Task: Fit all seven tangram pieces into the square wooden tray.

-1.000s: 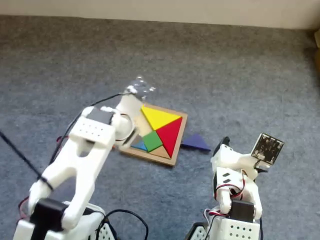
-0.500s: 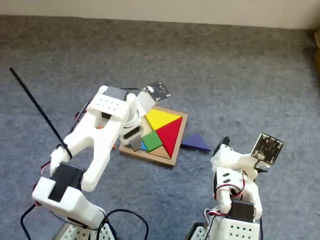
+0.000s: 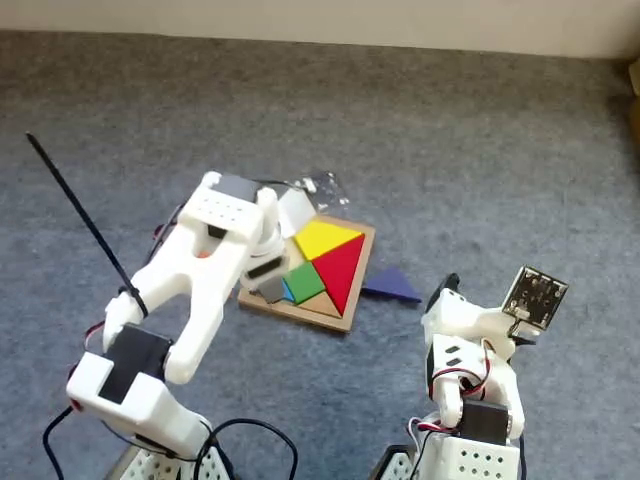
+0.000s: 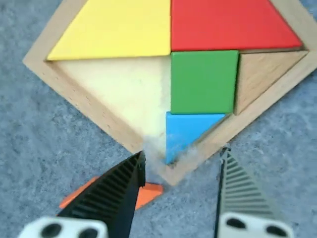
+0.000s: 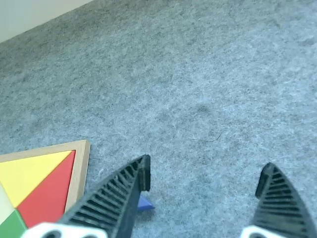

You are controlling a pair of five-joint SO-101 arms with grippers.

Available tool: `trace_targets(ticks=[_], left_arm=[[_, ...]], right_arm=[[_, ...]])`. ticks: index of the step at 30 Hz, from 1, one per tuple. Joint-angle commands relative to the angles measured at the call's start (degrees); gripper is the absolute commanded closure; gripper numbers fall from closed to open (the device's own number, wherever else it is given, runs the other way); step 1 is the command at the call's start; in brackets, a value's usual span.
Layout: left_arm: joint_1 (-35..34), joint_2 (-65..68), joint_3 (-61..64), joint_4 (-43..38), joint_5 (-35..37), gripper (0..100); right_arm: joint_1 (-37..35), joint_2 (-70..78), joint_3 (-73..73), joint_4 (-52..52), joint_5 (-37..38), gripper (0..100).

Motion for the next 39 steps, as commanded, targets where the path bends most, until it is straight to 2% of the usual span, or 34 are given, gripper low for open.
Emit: trace_targets(ticks=[1, 6, 8, 11, 17, 19, 32, 39], left_arm=[[3.91, -0.22, 4.53, -5.01, -0.44, 77], [3.82, -0.22, 9.19, -11.52, -0.26, 77], [3.74, -0.4, 9.63, -11.78, -0.18, 77], [3.74, -1.01, 9.63, -9.85, -0.18, 77], [2.51, -5.93, 4.09, -0.62, -0.09, 77], [1.8, -6.81, 2.95, -1.23, -0.09, 77], [1.54, 8.22, -1.89, -6.77, -0.09, 77], [1.71, 9.01, -1.89, -6.59, -0.26, 84]], right_arm=[[-0.57, -0.31, -0.84, -1.8, 0.0, 66.6], [-0.57, -0.31, -0.84, -1.8, 0.0, 66.6], [-0.57, -0.31, -0.84, -1.8, 0.0, 66.6], [-0.57, -0.31, -0.92, -1.8, 0.0, 66.6], [-0.57, -0.31, -1.01, -1.8, 0.0, 66.6], [-0.57, -0.31, -1.01, -1.8, 0.0, 66.6], [-0.57, -0.31, -1.1, -1.8, 0.0, 66.6], [-0.57, -0.31, -1.1, -1.8, 0.0, 66.6]])
